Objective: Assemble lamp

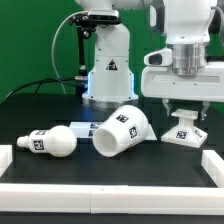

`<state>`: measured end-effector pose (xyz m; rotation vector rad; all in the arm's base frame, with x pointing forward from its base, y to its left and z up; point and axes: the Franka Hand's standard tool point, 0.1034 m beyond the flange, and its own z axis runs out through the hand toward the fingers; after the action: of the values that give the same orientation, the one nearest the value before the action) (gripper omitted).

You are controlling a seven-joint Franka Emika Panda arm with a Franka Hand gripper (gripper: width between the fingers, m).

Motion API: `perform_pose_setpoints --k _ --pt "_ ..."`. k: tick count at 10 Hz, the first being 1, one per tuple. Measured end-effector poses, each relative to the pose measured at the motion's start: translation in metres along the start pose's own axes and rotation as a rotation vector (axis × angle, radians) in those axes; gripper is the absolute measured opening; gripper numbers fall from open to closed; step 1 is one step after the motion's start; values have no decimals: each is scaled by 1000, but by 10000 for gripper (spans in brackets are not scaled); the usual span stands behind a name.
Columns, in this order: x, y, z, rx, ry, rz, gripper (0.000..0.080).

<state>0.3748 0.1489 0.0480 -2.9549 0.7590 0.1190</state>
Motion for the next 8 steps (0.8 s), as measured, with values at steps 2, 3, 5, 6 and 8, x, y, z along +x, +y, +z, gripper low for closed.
perform_pose_setpoints --k 2,3,5,6,8 --pt "5 3 -5 -12 -22 -95 528" --pt "14 1 -17 -18 -33 -143 528" --pt "40 -4 -53 -24 -84 -207 528" --pt "53 -9 -64 -10 -82 -181 528" --pt "53 -13 -65 -9 -90 -164 529"
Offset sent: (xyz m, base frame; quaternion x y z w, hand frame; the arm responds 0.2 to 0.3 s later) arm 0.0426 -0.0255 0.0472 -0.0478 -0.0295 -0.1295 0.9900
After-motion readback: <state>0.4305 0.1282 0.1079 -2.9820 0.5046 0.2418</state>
